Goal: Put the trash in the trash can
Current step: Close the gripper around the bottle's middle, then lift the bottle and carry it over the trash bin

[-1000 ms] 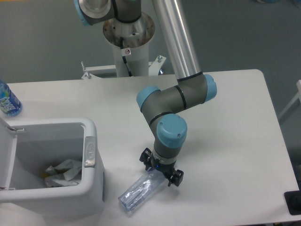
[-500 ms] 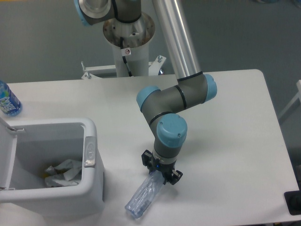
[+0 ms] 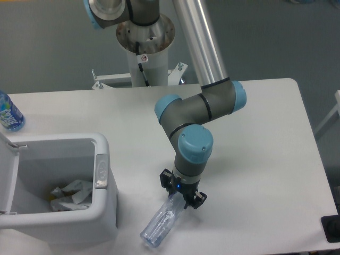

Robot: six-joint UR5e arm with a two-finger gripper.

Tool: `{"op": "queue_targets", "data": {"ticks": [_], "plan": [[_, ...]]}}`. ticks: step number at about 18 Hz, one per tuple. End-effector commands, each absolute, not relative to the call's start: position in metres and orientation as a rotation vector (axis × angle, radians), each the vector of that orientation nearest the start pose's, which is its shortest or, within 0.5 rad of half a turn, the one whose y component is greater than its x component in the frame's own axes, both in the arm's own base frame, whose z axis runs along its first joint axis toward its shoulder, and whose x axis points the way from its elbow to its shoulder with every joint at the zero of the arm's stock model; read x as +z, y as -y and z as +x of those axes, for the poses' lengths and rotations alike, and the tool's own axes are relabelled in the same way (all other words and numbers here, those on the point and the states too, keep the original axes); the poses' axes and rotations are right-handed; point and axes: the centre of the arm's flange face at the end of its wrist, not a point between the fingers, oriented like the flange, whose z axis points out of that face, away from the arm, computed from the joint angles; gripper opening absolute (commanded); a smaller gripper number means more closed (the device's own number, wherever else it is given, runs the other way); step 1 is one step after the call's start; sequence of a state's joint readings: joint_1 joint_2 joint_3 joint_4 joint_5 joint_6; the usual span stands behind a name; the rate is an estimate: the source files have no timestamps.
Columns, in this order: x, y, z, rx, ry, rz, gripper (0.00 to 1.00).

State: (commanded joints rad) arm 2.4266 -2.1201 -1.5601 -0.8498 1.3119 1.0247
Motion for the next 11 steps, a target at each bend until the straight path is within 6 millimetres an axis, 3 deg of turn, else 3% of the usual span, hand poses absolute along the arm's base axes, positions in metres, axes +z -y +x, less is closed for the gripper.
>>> {"op": "queue_targets", "data": {"ticks": [2,5,7,9,11], "plan": [[0.278,-0.555,-0.415,-0.022,-0.237,-2.717,0.59],[0.350,-0.547,-0.433,-0.039,-0.086,-2.542,0.59],[0.399,-0.551,-0.436,-0.022,-0.002,-2.466,0.59],[0.439,-0.561,-0.433,-0.014,0.118,-2.414,0.59],[0.479,-0.573,-0.415,-0.022,0.194,-2.361,0.59]]}}
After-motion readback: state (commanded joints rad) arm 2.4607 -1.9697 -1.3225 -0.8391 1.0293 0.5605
